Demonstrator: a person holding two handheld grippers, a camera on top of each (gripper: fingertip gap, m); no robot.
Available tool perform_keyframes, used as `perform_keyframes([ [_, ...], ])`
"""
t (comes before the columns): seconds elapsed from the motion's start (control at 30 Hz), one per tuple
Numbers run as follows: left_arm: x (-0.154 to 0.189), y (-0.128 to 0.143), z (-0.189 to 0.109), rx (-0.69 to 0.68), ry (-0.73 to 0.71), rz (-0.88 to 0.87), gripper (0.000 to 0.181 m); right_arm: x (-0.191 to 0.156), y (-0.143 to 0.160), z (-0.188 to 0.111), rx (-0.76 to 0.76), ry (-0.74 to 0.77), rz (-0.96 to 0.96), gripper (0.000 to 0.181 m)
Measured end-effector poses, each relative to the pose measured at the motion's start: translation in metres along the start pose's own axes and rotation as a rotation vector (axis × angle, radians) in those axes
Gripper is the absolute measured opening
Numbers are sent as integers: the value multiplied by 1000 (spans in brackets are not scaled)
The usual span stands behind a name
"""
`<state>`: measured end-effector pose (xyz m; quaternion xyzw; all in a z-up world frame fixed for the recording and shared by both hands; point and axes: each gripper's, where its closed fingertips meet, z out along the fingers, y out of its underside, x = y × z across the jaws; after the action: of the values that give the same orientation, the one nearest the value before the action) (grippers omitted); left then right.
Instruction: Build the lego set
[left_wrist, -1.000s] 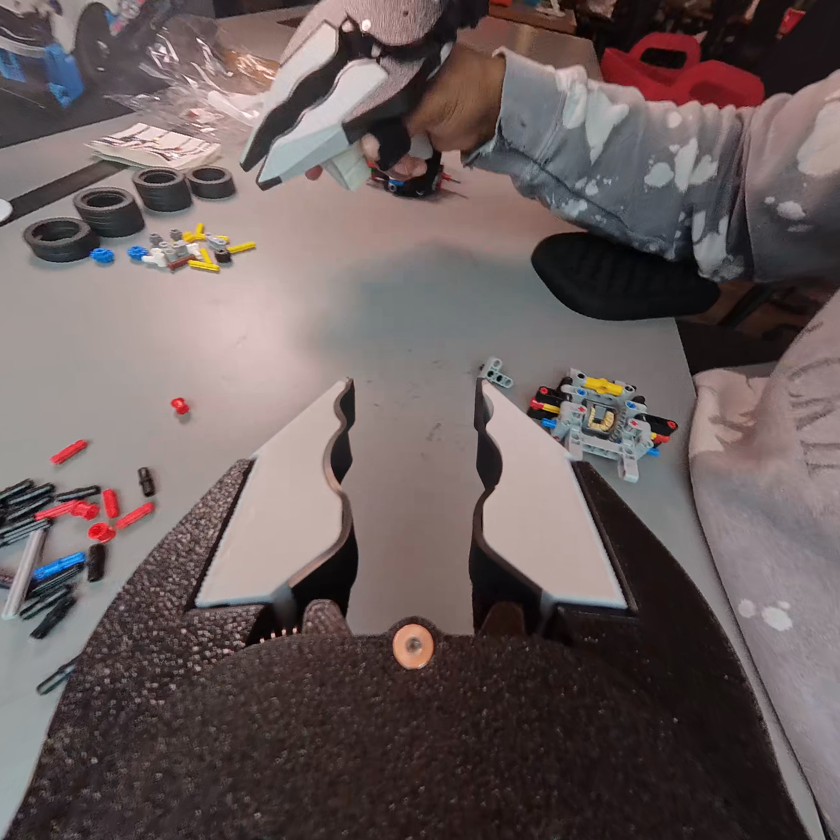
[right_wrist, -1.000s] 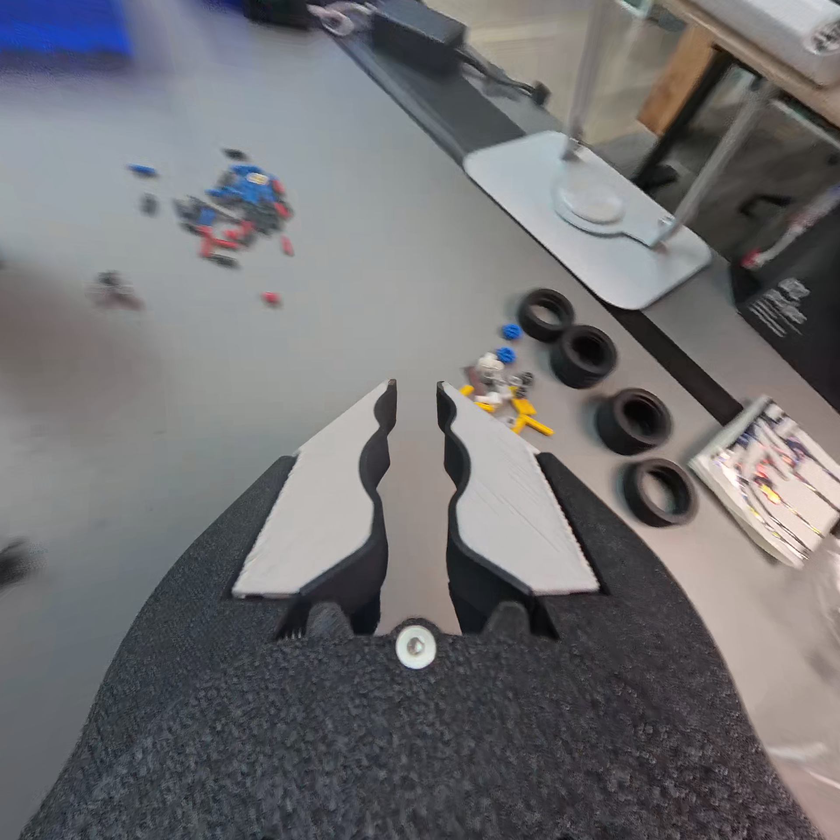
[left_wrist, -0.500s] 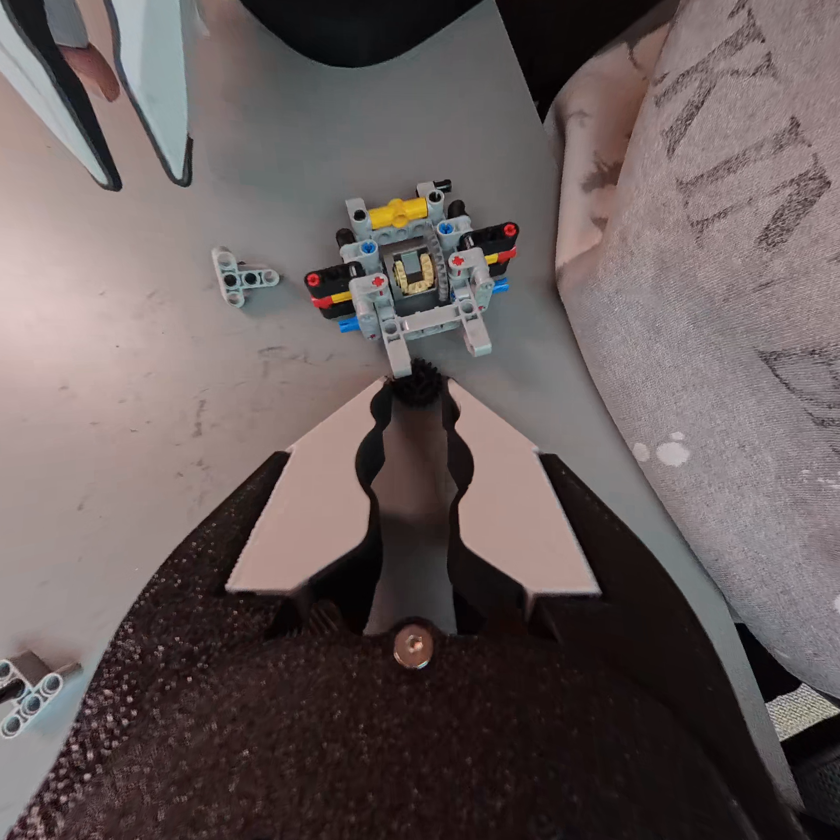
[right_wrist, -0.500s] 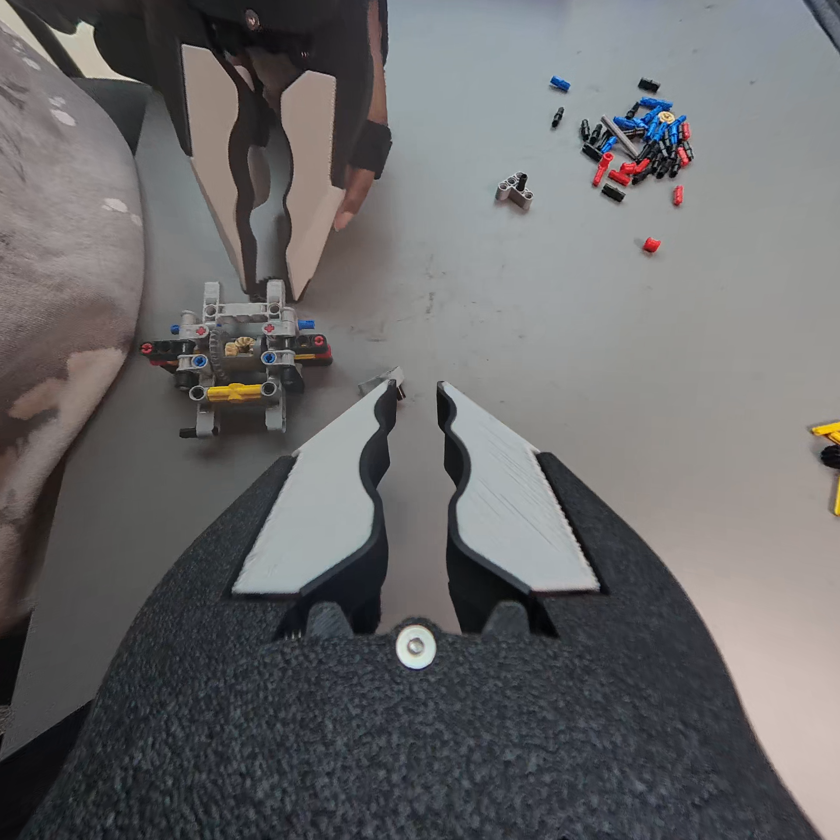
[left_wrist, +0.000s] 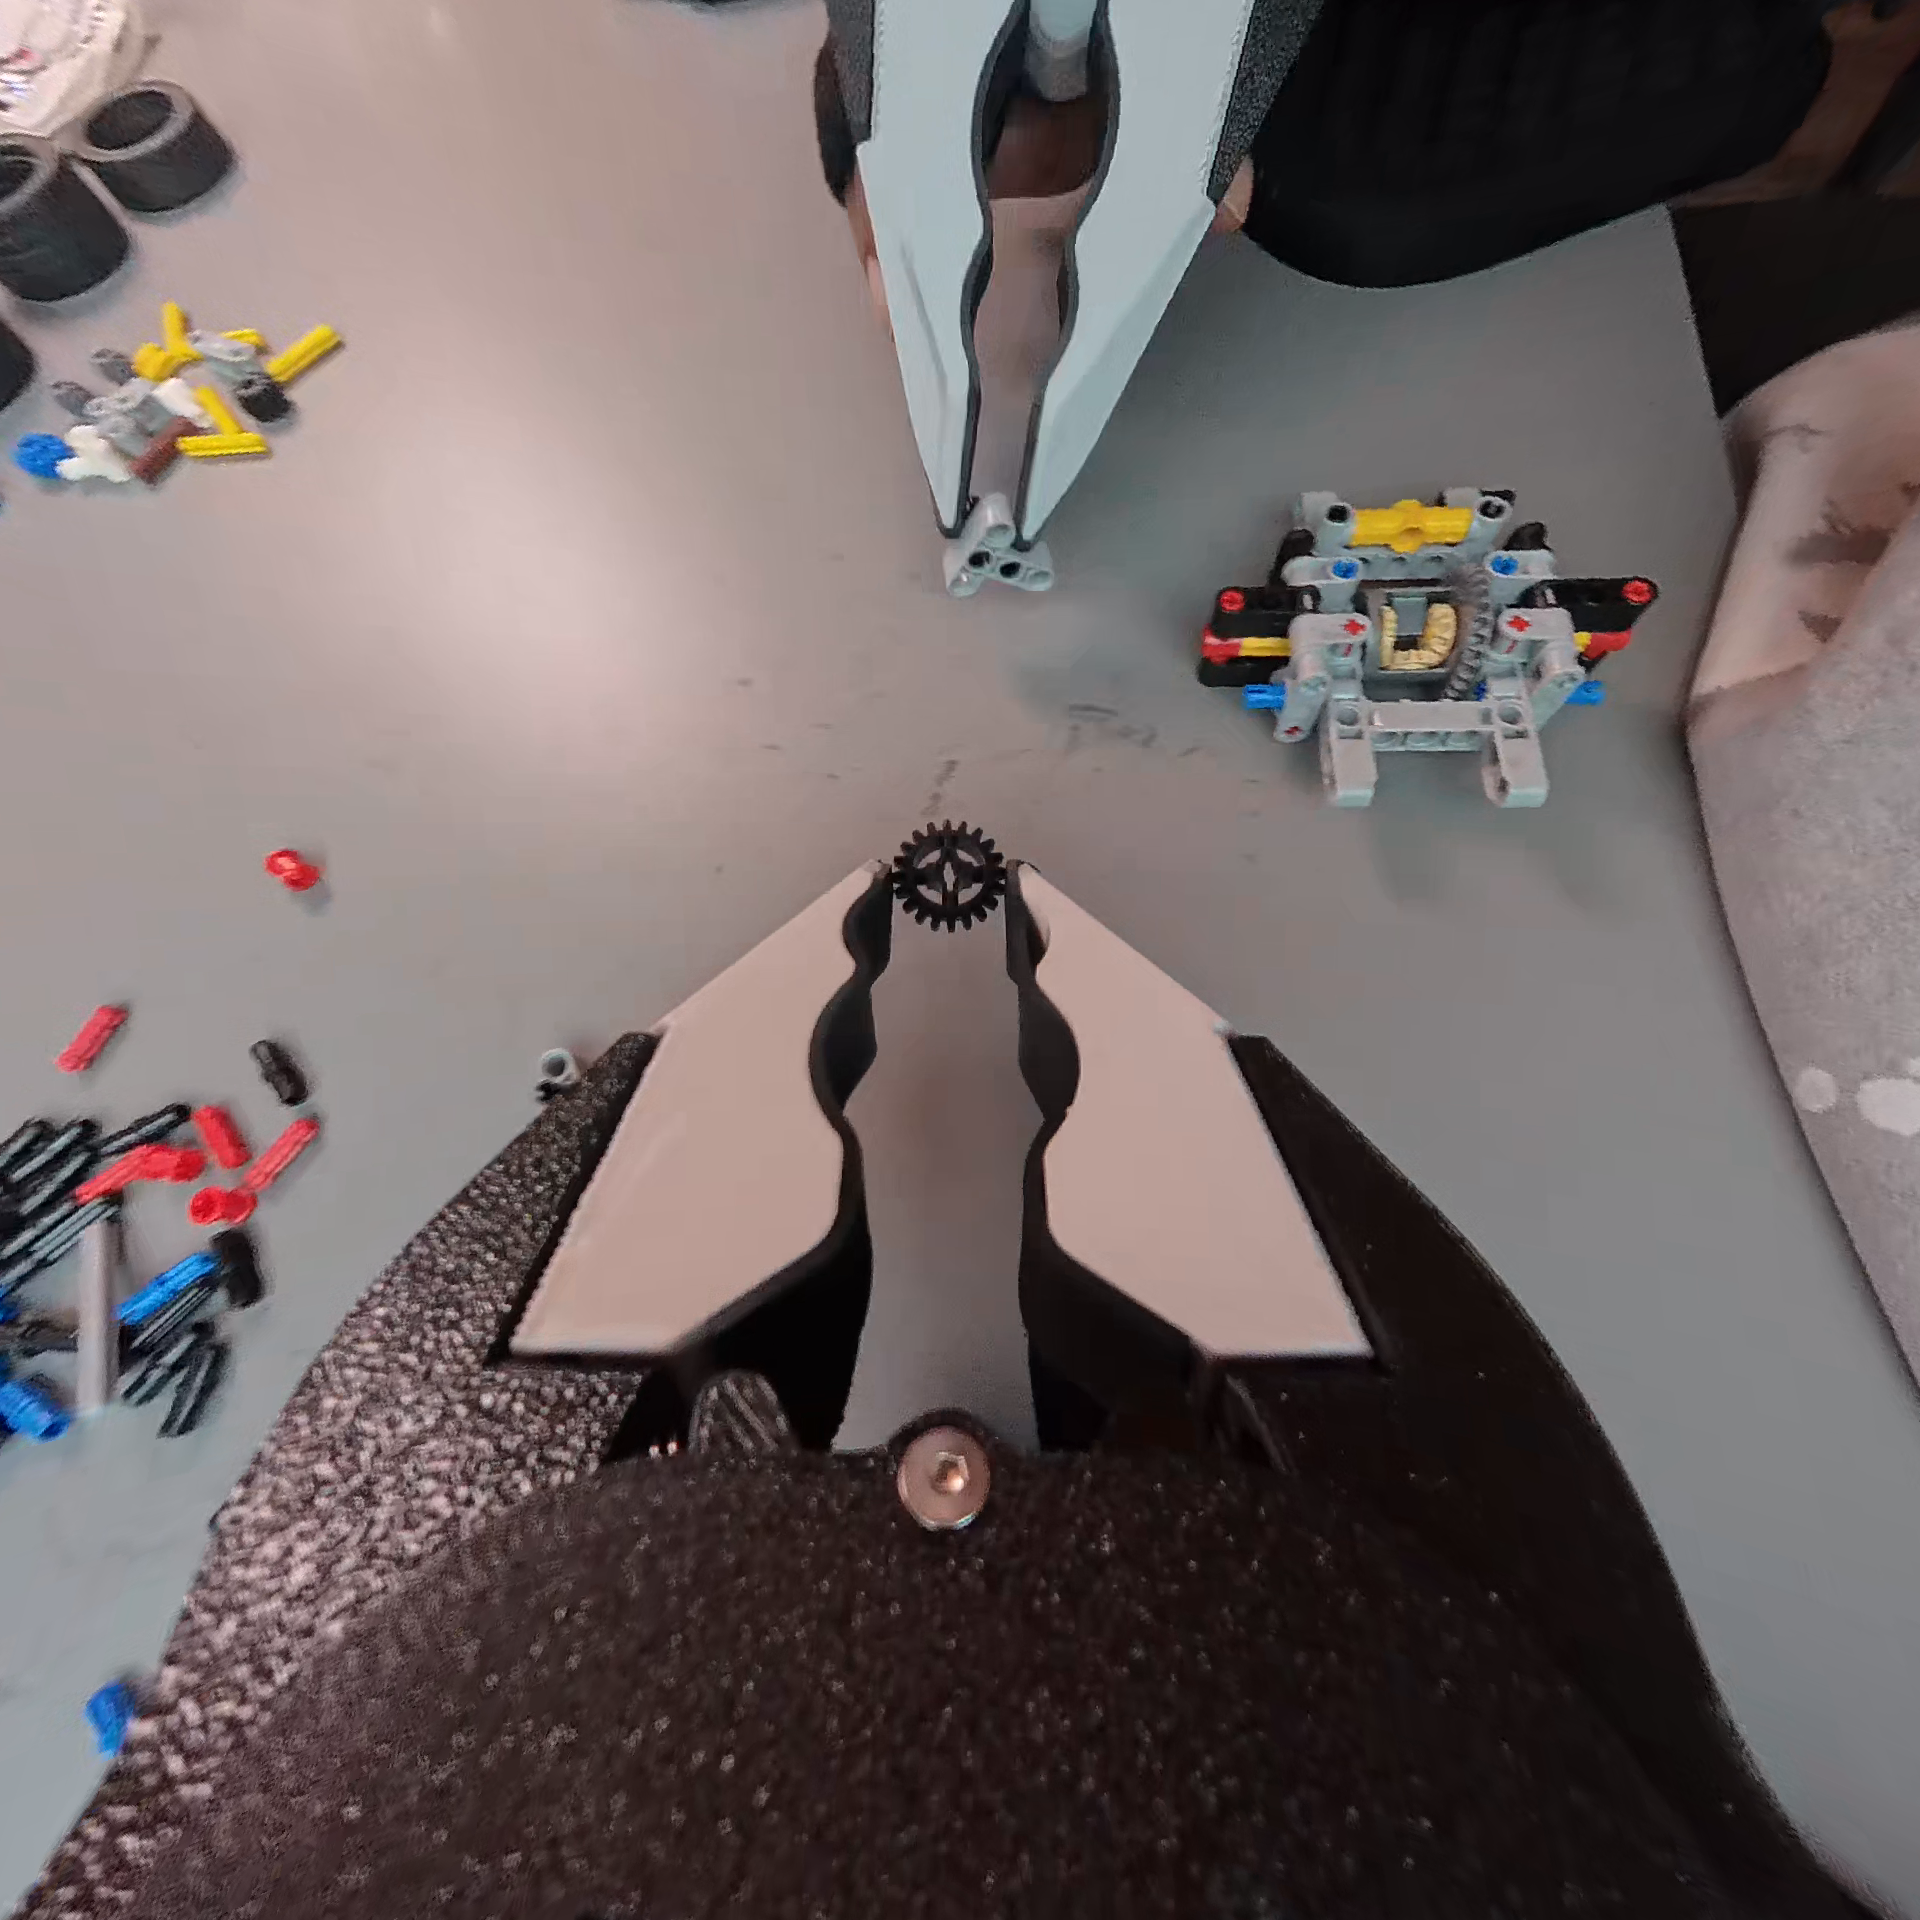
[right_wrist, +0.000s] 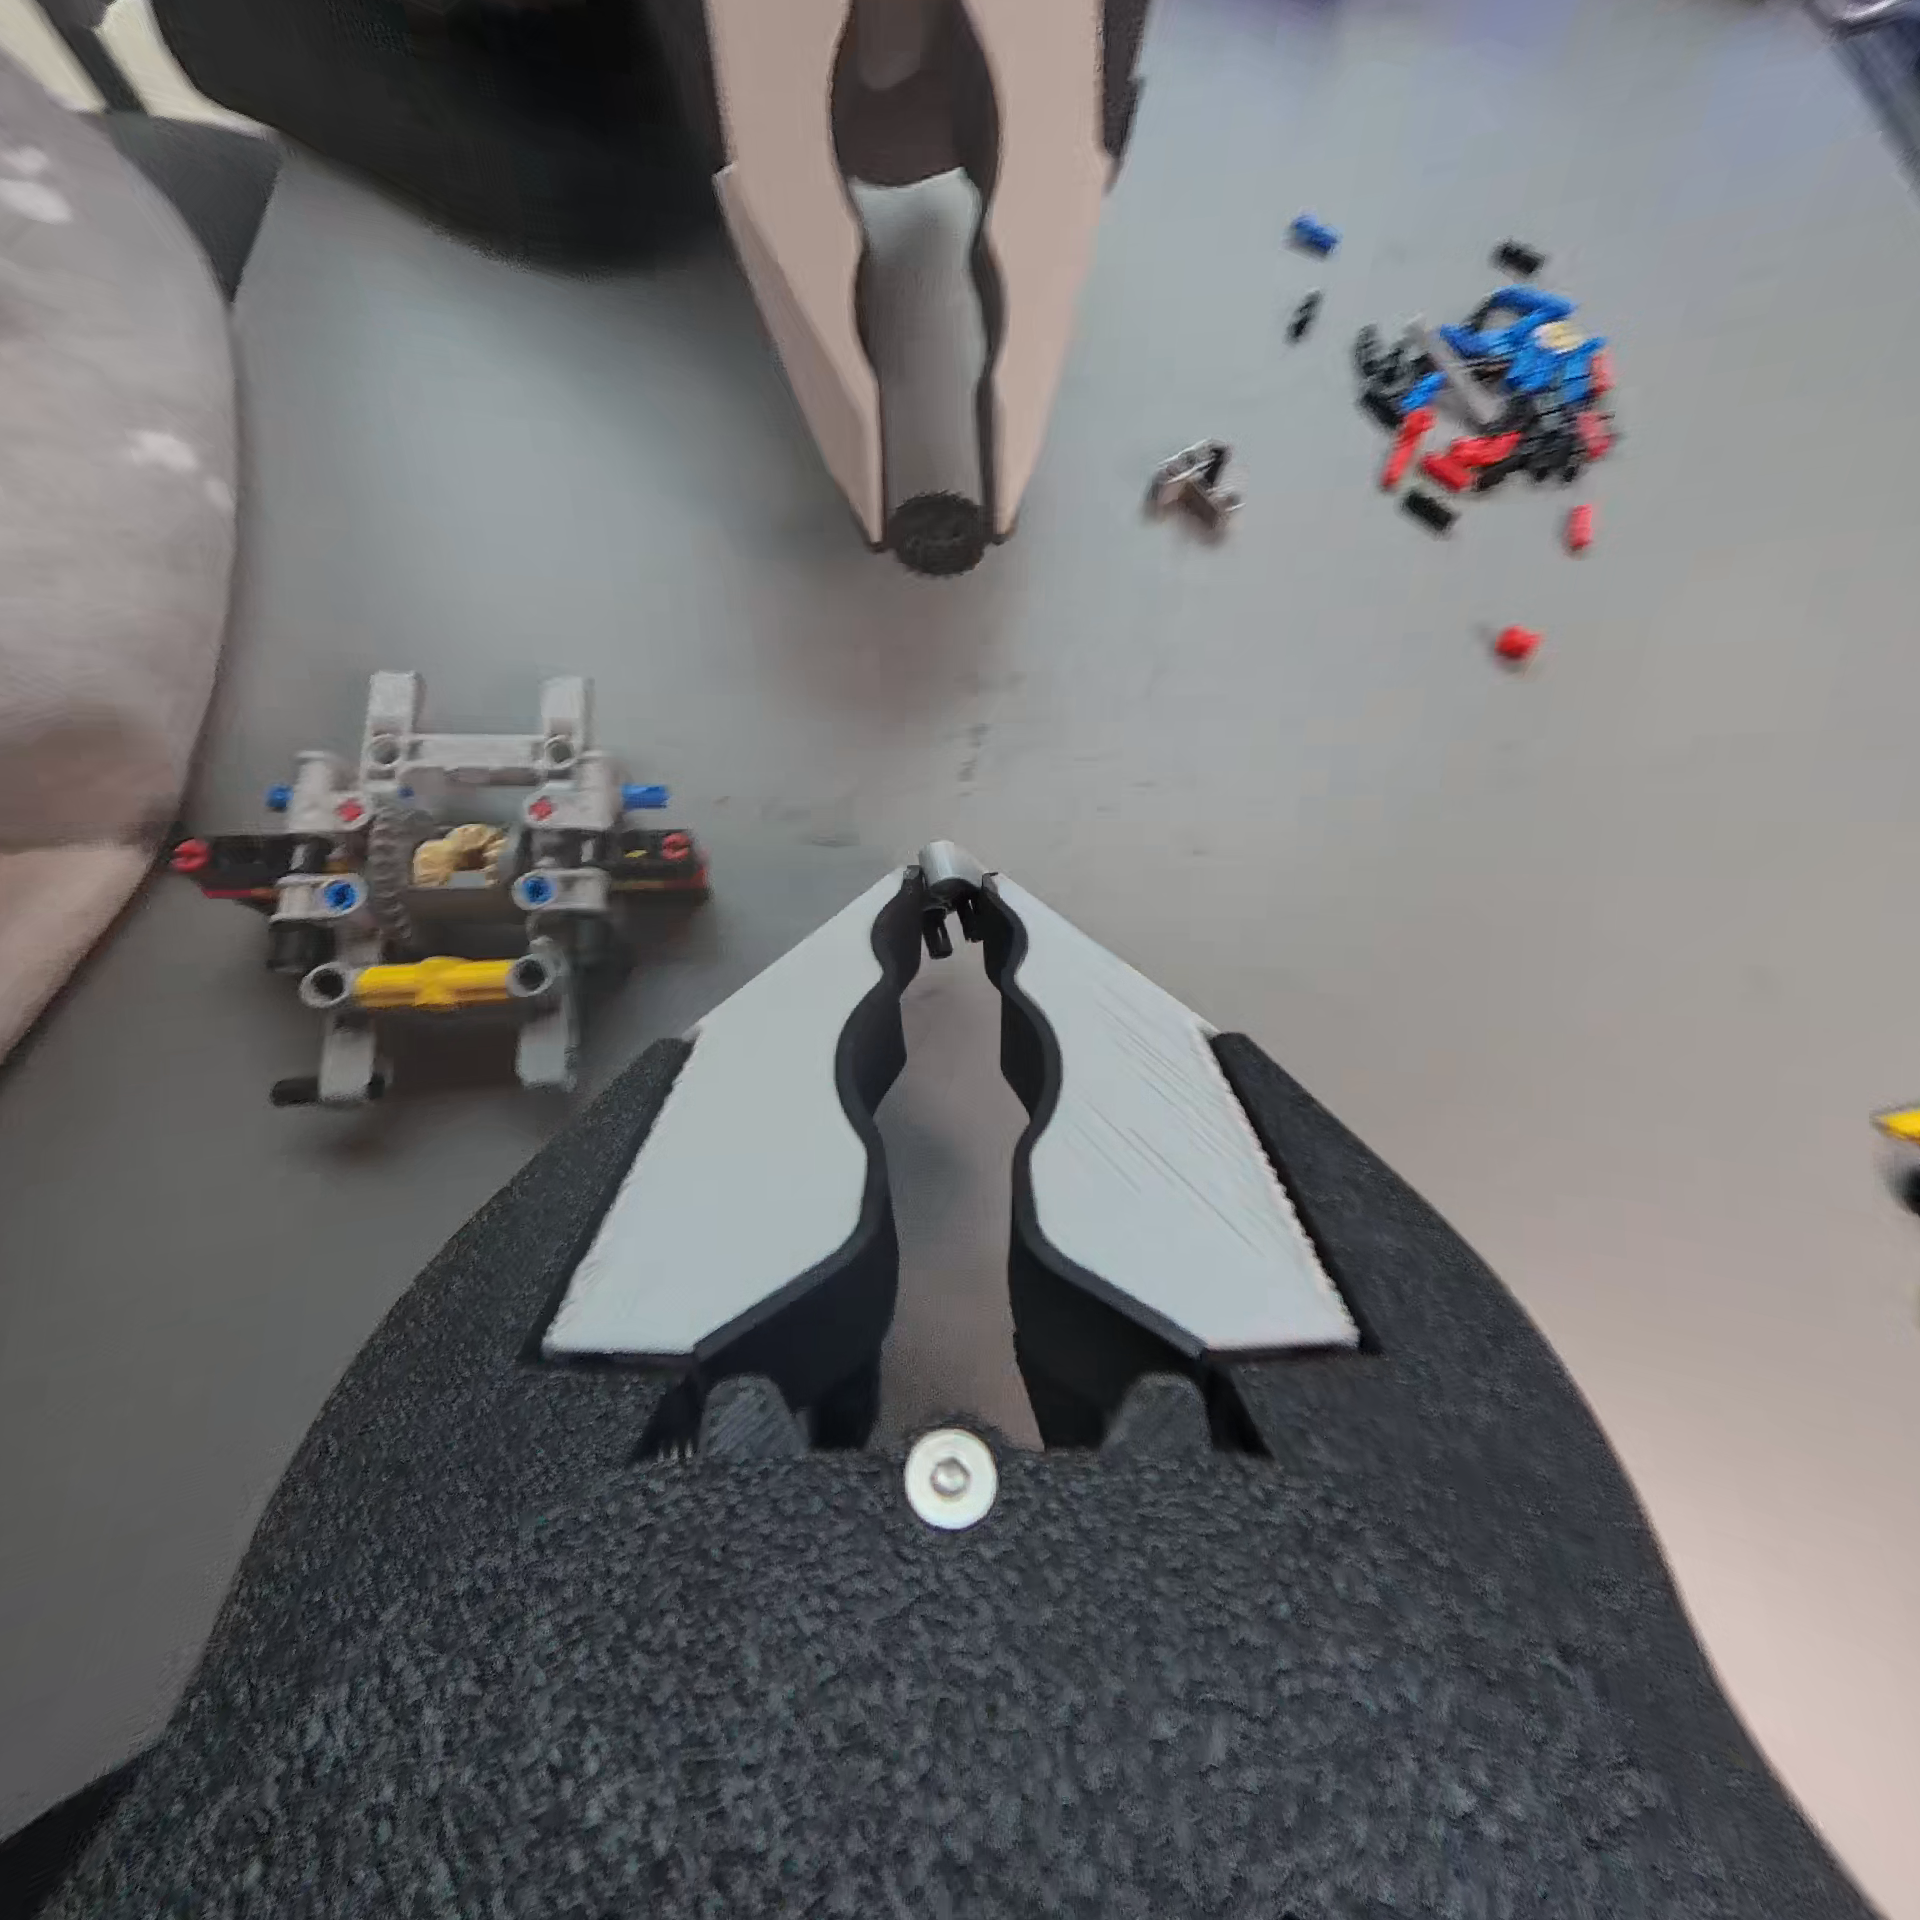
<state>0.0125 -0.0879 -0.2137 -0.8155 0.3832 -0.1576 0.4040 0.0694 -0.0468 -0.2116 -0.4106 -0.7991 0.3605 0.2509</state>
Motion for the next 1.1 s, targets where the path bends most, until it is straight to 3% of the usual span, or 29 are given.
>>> perform_keyframes([
  [0.03, -9, -2, -3, 16, -41, -13, 21, 18, -5, -4, 36, 85, 15, 10],
  [0.13, -46, -9, -26, 82, -222, -60, 21, 67, -9, -17, 99, 306, 68, 9],
  [0.2, -83, -7, -60, 107, -416, -100, 21, 86, -3, -22, 103, 396, 86, 9],
  [0.3, -149, 27, -154, 3, -821, -143, 22, 90, 8, -22, 74, 433, 75, 10],
  [0.33, -166, 45, -194, -62, -953, -177, 22, 89, 9, -22, 71, 436, 69, 10],
  [0.4, -182, 97, -261, -258, -1086, -318, 22, 83, 12, -19, 60, 413, 59, 10],
  [0.5, -185, 172, -321, -451, -1076, -573, 22, 78, 9, -17, 69, 394, 38, 10],
  [0.6, -182, 212, -331, -499, -975, -709, 21, 73, 9, -16, 62, 387, 25, 10],
  [0.73, -171, 234, -323, -541, -853, -795, 29, 71, 11, -16, 51, 396, 4, 10],
  [0.83, -181, 230, -333, -512, -938, -784, 39, 71, 11, -16, 53, 405, 3, 10],
  [0.9, -195, 206, -341, -396, -1050, -728, 46, 72, 9, -17, 65, 412, 9, 10],
  [1.0, -201, 137, -319, -113, -1014, -623, 46, 74, 2, -19, 105, 416, 25, 10],
  [1.1, -189, 71, -276, 25, -899, -481, 45, 73, -8, -20, 166, 409, 53, 10],
])
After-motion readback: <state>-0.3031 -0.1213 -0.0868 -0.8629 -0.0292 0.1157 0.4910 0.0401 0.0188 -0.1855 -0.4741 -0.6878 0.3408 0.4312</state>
